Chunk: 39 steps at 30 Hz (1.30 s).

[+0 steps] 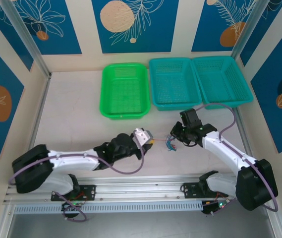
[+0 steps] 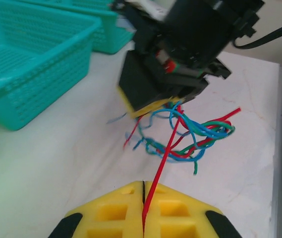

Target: Untangle the cables

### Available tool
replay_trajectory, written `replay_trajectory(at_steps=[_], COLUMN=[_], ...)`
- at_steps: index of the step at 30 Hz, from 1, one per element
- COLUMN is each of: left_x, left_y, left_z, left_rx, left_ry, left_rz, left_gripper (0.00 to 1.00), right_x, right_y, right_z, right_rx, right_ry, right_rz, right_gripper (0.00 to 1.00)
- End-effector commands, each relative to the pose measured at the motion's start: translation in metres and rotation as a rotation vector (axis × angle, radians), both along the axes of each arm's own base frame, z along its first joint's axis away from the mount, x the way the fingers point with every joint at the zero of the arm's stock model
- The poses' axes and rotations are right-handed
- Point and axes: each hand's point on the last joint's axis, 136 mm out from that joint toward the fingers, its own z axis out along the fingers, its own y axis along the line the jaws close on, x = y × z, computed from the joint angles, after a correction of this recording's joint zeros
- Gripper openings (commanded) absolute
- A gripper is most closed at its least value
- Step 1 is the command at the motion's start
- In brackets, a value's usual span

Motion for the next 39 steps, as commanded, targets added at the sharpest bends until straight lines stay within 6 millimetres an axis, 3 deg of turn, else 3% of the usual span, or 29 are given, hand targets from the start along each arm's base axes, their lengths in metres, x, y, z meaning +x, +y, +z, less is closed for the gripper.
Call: replay_trajectory(at_steps=[1,3,5,10,12,15,17,20,26,30,33,36,39], left_x=[0.04,0.051,0.057,0.062,0.06,0.051,0.05,0.057,0.081,0.12,0.157,0.206,0.265], left_y=[0.081,0.116,0.138,0.177,0.176,0.151,0.141,0.141,0.126,0.124,0.123,0.123,0.124], left_z=[0.012,0.014,0.017,0.02,0.024,0.043,0.063,0.102,0.211,0.27,0.296,0.297,0.266], left_rx=[0.022,0.013,-0.022,-0.044,-0.044,-0.11,-0.15,-0.163,-0.227,-0.237,-0.23,-0.203,-0.142], left_ry=[0.018,0.068,0.108,0.149,0.148,0.138,0.123,0.054,-0.122,-0.217,-0.281,-0.289,-0.205], left_rz=[0.348,0.465,0.522,0.634,0.612,0.458,0.41,0.418,0.404,0.451,0.49,0.532,0.582], left_gripper=[0.0,0.0,0.0,0.0,0.0,0.0,0.0,0.0,0.0,0.0,0.0,0.0,0.0], right_x=[-0.02,-0.024,-0.027,-0.04,-0.038,-0.023,-0.016,-0.015,-0.017,-0.017,-0.018,-0.019,-0.019], right_y=[-0.056,-0.062,-0.069,-0.094,-0.094,-0.074,-0.056,-0.045,-0.03,-0.026,-0.024,-0.021,-0.019], right_z=[-0.036,-0.044,-0.049,-0.058,-0.057,-0.045,-0.032,-0.023,-0.015,-0.014,-0.013,-0.011,-0.007], right_rx=[-0.129,-0.127,-0.13,-0.123,-0.09,-0.021,0.02,-0.006,-0.045,-0.046,-0.044,-0.036,-0.032], right_ry=[0.1,0.108,0.123,0.175,0.154,0.066,0.025,0.003,-0.028,-0.028,-0.028,-0.032,-0.042], right_rz=[-0.223,-0.261,-0.304,-0.445,-0.438,-0.298,-0.193,-0.124,-0.054,-0.043,-0.038,-0.029,-0.018], right_gripper=[0.14,0.15,0.14,0.15,0.15,0.17,0.19,0.19,0.2,0.2,0.2,0.19,0.19])
